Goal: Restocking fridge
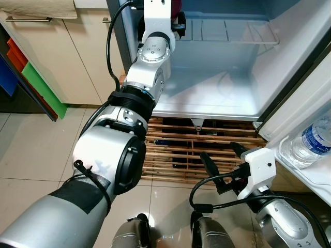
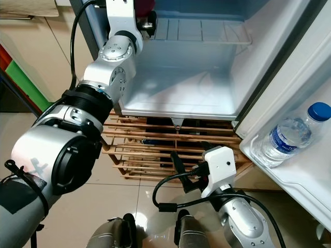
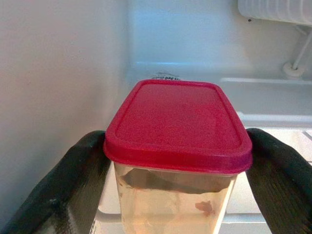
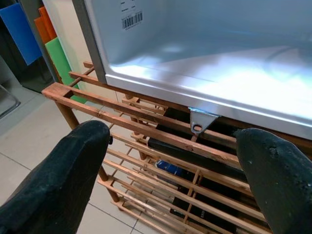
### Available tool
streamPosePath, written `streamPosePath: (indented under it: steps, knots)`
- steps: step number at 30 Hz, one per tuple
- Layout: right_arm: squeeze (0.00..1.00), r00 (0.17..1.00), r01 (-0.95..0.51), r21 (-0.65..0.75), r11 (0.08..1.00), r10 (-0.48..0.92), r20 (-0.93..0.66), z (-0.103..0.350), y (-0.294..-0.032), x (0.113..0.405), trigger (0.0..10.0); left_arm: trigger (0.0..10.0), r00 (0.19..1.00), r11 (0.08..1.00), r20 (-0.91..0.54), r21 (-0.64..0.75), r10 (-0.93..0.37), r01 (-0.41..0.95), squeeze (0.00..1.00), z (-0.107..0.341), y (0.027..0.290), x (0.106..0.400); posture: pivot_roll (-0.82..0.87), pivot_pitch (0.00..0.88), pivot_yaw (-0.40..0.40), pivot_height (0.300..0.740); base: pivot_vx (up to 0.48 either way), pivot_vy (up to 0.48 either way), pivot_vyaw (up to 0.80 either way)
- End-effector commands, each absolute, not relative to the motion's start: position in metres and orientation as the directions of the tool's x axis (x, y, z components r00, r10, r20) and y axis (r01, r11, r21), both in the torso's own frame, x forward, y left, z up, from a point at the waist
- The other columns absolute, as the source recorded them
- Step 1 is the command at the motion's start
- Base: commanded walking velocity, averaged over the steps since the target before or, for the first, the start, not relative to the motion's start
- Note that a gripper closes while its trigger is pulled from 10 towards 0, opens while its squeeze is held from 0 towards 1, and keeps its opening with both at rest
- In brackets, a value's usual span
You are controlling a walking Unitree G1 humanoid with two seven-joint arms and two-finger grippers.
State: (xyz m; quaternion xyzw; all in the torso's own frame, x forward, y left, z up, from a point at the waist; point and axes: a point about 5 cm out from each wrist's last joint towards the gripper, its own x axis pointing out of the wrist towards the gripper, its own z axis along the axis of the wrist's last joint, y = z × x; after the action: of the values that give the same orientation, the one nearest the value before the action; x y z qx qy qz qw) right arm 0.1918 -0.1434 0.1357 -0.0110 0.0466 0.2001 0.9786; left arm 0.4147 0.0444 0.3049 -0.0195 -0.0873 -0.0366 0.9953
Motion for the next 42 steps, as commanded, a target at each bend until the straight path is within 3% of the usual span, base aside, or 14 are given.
streamPosePath:
  steps: [1,13,23,29,32,37,42]
  knots:
    - [0.0,0.913,-0.391,0.012,0.92,0.39,-0.119,0.132,-0.146,0.192,10.0,10.0,0.987,0.998,0.151,-0.023,-0.049,0.053,0.0,0.298,0.045,0.414,-0.27,0.15,0.032,0.74,0.0,0.0,0.0]
    - [0.0,0.911,-0.397,0.014,0.918,0.396,-0.118,0.131,-0.147,0.198,10.0,10.0,0.994,0.999,0.103,-0.005,-0.038,0.039,0.0,0.279,0.042,0.405,-0.27,0.149,0.028,0.74,0.0,0.0,0.0]
    - [0.0,0.912,-0.395,0.006,0.919,0.393,-0.117,0.131,-0.148,0.202,10.0,10.0,0.989,0.994,0.106,0.042,-0.106,0.102,0.0,0.268,0.033,0.382,-0.26,0.156,0.026,0.74,0.0,0.0,0.0]
    - [0.0,0.925,-0.368,-0.003,0.93,0.366,-0.106,0.131,-0.152,0.203,10.0,10.0,0.981,0.979,0.06,0.1,-0.184,0.178,0.0,0.253,0.041,0.366,-0.25,0.155,0.028,0.74,0.0,0.0,0.0]
    - [0.0,0.933,-0.346,0.006,0.938,0.345,-0.1,0.129,-0.154,0.203,10.0,10.0,0.977,0.972,0.008,0.102,-0.213,0.211,0.0,0.233,0.057,0.355,-0.24,0.144,0.027,0.74,0.0,0.0,0.0]
    - [0.0,0.947,-0.311,0.024,0.95,0.312,-0.077,0.129,-0.157,0.206,10.0,10.0,0.953,0.953,0.021,0.004,-0.304,0.304,0.0,0.22,0.065,0.34,-0.22,0.12,0.028,0.74,0.0,0.0,0.0]
    - [0.0,0.962,-0.27,0.048,0.962,0.272,-0.028,0.143,-0.161,0.226,10.0,10.0,0.903,0.907,0.092,0.018,-0.42,0.42,0.0,0.203,0.078,0.311,-0.2,0.09,0.027,0.74,0.0,0.0,0.0]
